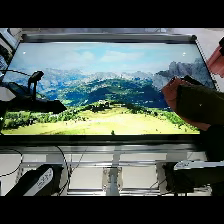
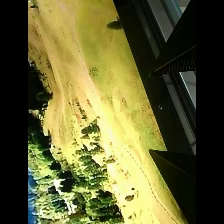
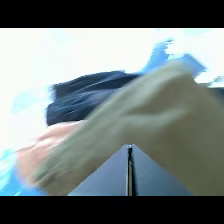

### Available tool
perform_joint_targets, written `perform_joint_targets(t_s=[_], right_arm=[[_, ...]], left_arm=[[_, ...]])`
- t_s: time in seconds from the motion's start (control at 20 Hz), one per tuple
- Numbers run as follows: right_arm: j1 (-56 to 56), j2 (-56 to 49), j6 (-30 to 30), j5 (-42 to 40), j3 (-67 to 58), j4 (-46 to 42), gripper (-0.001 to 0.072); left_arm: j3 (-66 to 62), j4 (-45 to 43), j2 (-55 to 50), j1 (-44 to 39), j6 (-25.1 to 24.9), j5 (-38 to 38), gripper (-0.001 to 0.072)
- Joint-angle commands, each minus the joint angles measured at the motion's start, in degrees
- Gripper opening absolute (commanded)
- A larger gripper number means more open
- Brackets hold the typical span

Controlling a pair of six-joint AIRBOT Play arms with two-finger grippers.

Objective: Fold the clothes and pants, and hang the long-sleeved shirts on hangers.

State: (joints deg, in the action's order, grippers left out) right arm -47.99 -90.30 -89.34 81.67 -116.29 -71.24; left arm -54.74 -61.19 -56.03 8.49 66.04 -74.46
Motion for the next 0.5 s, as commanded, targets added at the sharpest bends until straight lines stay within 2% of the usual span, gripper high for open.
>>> perform_joint_targets(t_s=[0.0, 0.15, 0.45], right_arm=[[7.76, 2.45, 0.50, 2.25, 1.84, 8.39, 0.0016], [21.35, 2.73, 2.80, 6.69, 2.05, 6.36, 0.0010], [46.42, 2.73, 3.50, 9.68, 10.27, -9.14, 0.0010]], left_arm=[[0.02, -0.07, -0.02, 0.07, -0.02, 0.04, 0.0535], [0.02, -0.07, -0.02, 0.07, -0.02, 0.04, 0.0535], [0.02, -0.07, -0.02, 0.07, -0.02, 0.04, 0.0535]])
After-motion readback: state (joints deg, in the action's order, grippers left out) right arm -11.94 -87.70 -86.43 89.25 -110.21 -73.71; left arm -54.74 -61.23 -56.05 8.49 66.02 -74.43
